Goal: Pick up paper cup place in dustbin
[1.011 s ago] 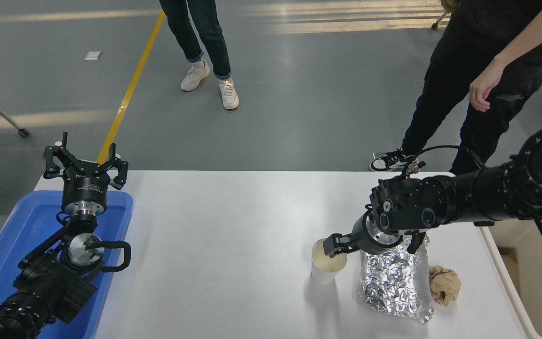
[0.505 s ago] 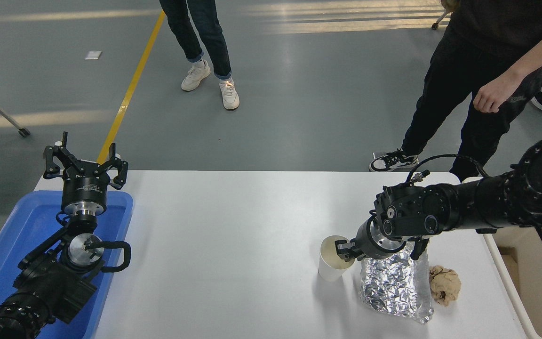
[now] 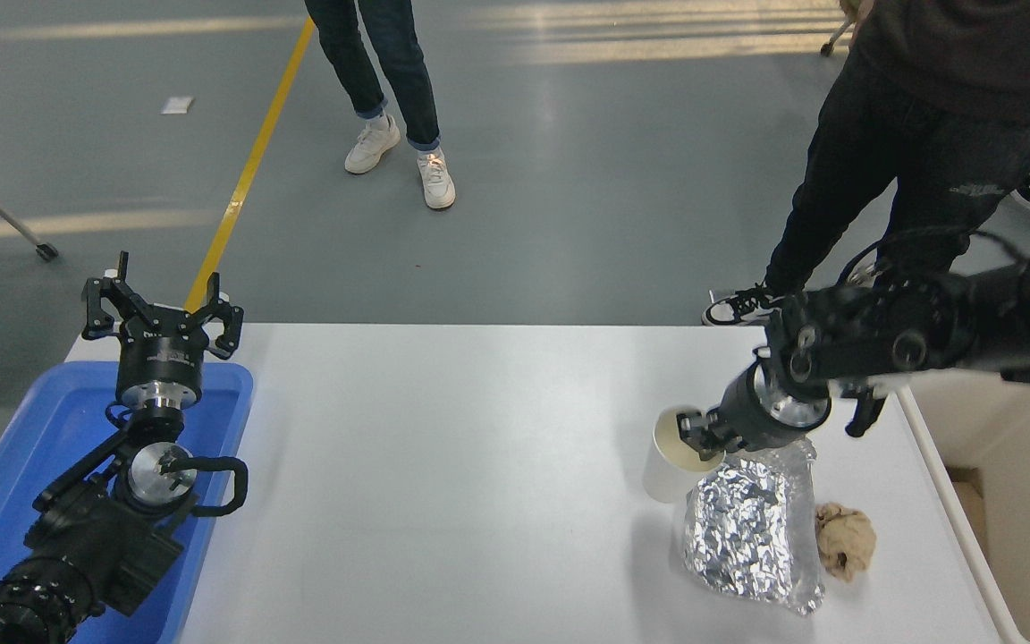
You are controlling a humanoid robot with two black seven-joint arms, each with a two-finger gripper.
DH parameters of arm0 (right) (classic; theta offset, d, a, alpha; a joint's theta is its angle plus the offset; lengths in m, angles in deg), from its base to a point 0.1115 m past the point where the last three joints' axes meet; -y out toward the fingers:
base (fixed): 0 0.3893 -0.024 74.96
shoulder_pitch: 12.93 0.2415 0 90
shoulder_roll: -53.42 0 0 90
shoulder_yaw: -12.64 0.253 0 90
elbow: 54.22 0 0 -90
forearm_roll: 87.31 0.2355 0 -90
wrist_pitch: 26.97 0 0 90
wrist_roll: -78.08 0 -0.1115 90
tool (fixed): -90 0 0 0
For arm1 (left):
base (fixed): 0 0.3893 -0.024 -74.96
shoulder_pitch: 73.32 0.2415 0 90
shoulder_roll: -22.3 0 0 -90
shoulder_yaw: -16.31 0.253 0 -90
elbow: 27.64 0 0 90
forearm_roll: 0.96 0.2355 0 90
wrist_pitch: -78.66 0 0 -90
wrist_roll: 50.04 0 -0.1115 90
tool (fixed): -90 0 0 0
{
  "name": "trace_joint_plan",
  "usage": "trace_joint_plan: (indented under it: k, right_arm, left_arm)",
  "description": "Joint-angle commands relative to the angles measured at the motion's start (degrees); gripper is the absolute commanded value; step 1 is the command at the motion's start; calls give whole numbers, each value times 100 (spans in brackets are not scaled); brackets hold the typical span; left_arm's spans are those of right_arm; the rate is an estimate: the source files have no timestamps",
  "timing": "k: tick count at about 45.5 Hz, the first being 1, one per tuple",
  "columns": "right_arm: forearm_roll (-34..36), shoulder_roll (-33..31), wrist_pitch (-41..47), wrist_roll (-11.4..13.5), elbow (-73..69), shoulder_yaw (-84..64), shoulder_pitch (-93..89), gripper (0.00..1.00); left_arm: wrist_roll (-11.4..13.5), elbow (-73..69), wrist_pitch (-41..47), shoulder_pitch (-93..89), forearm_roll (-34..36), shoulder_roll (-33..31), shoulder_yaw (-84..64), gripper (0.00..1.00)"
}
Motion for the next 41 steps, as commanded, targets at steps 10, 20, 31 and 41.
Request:
trace_joint_plan:
  k: [10, 20, 31, 41]
  right_arm:
    - [728, -458, 1401, -8, -669, -948, 2797, 0]
    - [439, -458, 1401, -17, -625, -1527, 2929, 0]
    - [-826, -1248, 1217, -87, -55, -2503, 2728, 0]
    - [-2268, -2646, 435, -254, 2044, -2627, 963, 0]
  left_arm:
    - [0, 0, 0, 9, 1, 13, -9, 99]
    - [0, 0, 0, 8, 1, 5, 0, 99]
    - [0, 0, 0, 0, -7, 5, 0, 99]
    - [0, 0, 0, 0, -7, 5, 0, 99]
